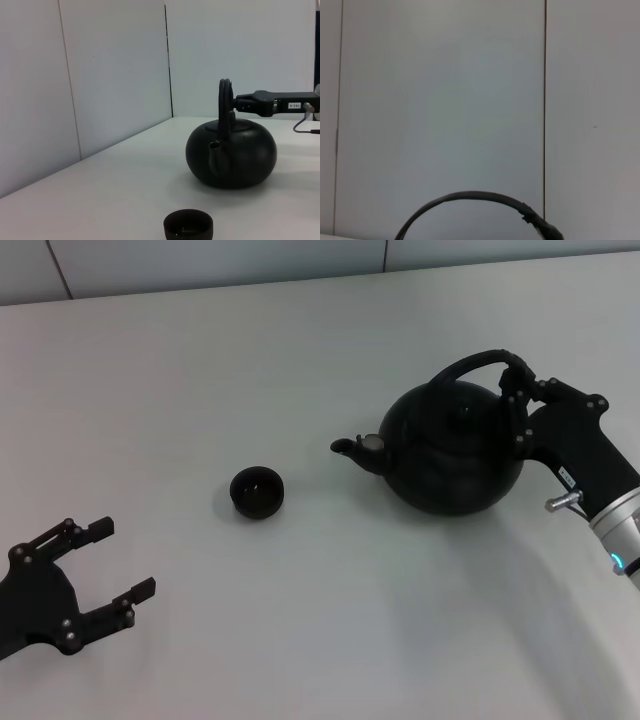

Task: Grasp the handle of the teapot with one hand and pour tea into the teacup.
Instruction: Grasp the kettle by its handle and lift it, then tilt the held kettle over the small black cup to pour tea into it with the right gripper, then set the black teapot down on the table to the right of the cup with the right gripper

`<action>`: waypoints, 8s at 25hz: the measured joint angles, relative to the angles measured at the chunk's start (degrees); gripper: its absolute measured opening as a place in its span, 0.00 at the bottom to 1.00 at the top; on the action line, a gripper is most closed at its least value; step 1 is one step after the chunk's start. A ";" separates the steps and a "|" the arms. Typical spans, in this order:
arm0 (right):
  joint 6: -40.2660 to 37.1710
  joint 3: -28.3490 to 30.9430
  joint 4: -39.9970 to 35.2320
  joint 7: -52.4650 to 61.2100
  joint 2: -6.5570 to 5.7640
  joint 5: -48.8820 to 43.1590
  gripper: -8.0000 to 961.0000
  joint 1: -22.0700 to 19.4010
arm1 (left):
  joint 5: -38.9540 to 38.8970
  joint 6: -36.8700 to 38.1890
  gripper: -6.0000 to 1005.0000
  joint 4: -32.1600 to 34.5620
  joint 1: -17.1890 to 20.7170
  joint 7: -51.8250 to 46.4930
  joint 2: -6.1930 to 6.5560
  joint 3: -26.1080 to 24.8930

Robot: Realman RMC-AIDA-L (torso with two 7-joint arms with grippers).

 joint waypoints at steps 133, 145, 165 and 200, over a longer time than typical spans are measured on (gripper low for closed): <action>2.11 2.38 -7.07 2.85 0.07 -12.88 0.08 12.19 | -0.62 0.65 0.81 0.44 -1.11 0.10 -1.14 -0.87; 1.18 8.05 -5.55 7.55 -0.06 -12.78 0.08 7.56 | -0.61 0.70 0.81 0.44 -1.11 0.10 -1.18 -0.87; 2.77 11.48 -5.66 7.46 -0.02 -13.18 0.15 5.48 | -0.64 1.12 0.81 0.44 -1.11 0.10 -1.28 -0.88; 6.03 11.90 -5.81 8.84 -0.11 -13.22 0.25 4.92 | -0.80 1.58 0.81 0.44 -0.93 0.10 -1.58 -0.88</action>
